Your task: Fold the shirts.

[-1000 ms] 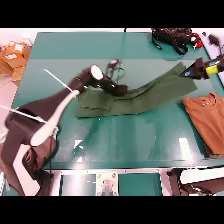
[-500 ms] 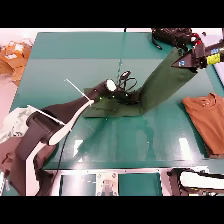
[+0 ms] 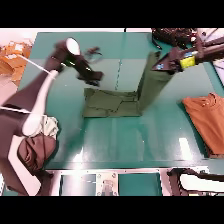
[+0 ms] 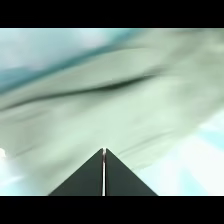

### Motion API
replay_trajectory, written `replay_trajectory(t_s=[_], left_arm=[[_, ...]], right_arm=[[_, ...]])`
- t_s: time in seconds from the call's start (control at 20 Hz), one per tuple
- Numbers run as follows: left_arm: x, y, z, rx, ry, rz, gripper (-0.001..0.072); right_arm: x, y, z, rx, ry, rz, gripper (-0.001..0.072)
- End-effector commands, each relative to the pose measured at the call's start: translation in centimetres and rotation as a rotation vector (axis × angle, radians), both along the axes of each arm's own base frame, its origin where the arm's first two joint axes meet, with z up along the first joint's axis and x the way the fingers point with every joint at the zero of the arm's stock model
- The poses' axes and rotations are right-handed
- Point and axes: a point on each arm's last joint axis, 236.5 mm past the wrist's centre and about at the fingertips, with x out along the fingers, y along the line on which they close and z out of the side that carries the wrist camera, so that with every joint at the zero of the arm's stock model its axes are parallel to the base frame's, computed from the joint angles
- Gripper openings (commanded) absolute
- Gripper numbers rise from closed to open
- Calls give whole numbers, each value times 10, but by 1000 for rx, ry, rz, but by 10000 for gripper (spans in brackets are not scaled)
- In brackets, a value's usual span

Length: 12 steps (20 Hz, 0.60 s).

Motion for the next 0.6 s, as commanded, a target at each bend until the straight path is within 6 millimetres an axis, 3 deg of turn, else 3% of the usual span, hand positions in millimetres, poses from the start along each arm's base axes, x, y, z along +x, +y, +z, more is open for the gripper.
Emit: replay_trajectory(t_s=[0.0,0.1,0.2,0.25,0.3,0.35,0.4,0.45,0.55], left_arm=[[10,120,36,205,-44,150,25],[13,148,46,201,-56,210,25],[13,166,48,189,-43,242,25],[13,173,47,186,-37,257,25],[13,178,47,184,-34,268,25],[13,182,47,182,-32,268,25],[13,182,47,182,-37,250,25],[13,181,47,182,-39,240,25],[12,180,47,177,-39,229,25]], right_arm=[[11,82,-18,54,-26,-37,14],[17,139,-45,81,-34,-69,15],[16,200,-88,84,-32,-81,27],[15,231,-112,87,-38,-92,168],[12,259,-132,101,-39,-109,390],[4,282,-150,104,-29,-107,547],[-1,290,-160,93,-20,-88,546],[-1,286,-163,79,-13,-79,546],[17,249,-151,66,12,-88,546]])
